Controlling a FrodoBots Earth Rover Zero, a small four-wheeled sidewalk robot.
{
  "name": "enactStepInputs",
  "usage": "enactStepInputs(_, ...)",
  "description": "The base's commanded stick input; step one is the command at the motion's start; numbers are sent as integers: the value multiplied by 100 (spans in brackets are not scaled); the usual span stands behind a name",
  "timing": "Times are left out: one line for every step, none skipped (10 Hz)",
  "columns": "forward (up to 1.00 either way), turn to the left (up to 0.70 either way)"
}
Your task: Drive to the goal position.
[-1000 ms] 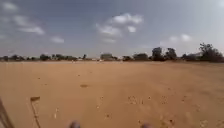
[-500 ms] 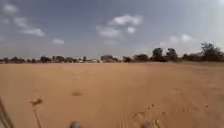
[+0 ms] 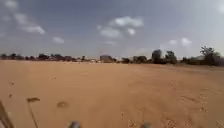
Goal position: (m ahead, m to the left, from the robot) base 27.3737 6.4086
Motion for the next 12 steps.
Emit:
enactStepInputs(100, 0)
enactStepInputs(100, -5)
enactStepInputs(100, -17)
enactStepInputs(100, -26)
enactStepInputs(100, -12)
enactStepInputs(100, 0)
enactStepInputs(100, 0)
enactStepInputs(100, 0)
enactStepInputs(100, 0)
enactStepInputs(100, 0)
enactStepInputs(100, -10)
enactStepInputs(100, -23)
